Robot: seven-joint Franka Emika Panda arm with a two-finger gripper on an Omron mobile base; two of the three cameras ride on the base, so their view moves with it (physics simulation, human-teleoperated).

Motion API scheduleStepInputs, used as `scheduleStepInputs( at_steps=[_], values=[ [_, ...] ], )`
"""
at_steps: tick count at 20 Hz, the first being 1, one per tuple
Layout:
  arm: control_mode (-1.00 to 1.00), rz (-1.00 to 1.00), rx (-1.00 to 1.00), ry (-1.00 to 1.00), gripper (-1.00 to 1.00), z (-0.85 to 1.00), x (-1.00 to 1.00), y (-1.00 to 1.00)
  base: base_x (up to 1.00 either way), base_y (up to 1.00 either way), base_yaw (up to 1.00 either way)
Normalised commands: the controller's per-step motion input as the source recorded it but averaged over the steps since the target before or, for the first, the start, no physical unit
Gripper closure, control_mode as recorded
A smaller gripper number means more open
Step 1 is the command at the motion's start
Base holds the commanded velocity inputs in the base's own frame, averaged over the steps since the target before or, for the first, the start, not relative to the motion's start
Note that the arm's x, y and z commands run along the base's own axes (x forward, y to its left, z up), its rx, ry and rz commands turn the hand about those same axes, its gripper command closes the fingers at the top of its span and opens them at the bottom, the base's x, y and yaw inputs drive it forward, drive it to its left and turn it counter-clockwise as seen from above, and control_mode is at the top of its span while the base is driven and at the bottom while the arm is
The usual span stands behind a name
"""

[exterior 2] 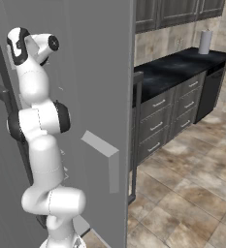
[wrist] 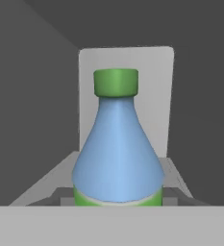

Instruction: Take the bottled waters from the counter and place them in the freezer to freeze. Close the freezer door after placing the bottles.

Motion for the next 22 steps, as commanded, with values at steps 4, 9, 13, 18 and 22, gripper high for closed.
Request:
scheduleStepInputs(
  at_steps=[4,9,13,18,22],
  values=[
    [-1.00,0.00,0.00,0.00,-1.00,0.00,0.00,-0.01,0.00,0.00,0.00],
    [-1.00,0.00,0.00,0.02,-1.00,0.00,0.10,-0.39,0.00,0.00,0.00],
    [-1.00,-0.01,0.00,0.03,-1.00,0.00,0.02,-0.45,0.00,0.00,0.00],
    [-1.00,0.00,0.00,0.01,-1.00,0.00,0.00,-0.35,0.00,0.00,0.00],
    [-1.00,-0.03,0.00,0.05,-1.00,0.00,0.00,-0.52,0.00,0.00,0.00]
  ],
)
